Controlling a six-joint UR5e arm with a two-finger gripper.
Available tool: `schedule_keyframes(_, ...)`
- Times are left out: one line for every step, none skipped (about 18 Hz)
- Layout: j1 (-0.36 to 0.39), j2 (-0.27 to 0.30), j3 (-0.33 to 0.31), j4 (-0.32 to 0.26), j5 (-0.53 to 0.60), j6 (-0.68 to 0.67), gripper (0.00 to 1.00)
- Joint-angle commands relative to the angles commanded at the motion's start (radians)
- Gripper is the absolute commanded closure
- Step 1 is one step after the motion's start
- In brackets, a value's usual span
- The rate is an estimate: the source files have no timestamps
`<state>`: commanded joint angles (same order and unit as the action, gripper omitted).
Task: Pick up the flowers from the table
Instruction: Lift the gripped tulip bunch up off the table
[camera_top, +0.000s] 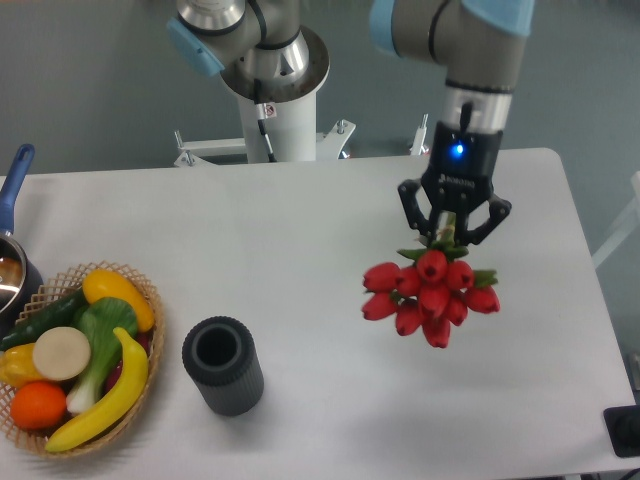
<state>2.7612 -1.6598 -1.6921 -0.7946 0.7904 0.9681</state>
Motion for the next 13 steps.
schedule_keyframes(-0.011,0.0,0.005,0.003,-0.04,-0.003,0.67)
schedule_keyframes(-0.015,-0.002,0.011,0.005,-0.081,-0.008,0.67)
schedule_keyframes(-0.015,-0.003,0.011,0.006,-0.123,-0.009,0.67)
schedule_keyframes(-0.015,-0.008,0.012,0.008,-0.169,-0.009,0.67)
schedule_keyframes(-0.017,-0.014,0.011,0.009,-0.216,-0.008,0.67)
schedule_keyframes(-0.015,-0.02,0.012,0.011,-0.259,-0.009,0.67)
schedule_keyframes(-0.014,-0.031,0.011,0.009,-0.288,-0.011,0.67)
schedule_keyframes(-0.014,-0.038,0.005,0.011,-0.307,-0.009,0.67)
schedule_keyframes(-0.015,-0.038,0.005,0.011,-0.321,-0.011,0.67)
schedule_keyframes(-0.015,-0.04,0.012,0.009,-0.33,-0.015,0.67)
schedule_keyframes(-0.015,-0.04,0.011,0.011,-0.33,-0.034,0.67)
schedule_keyframes(-0.015,-0.038,0.006,0.011,-0.33,-0.046,0.67)
schedule_keyframes(-0.017,-0.038,0.006,0.011,-0.332,-0.051,0.67)
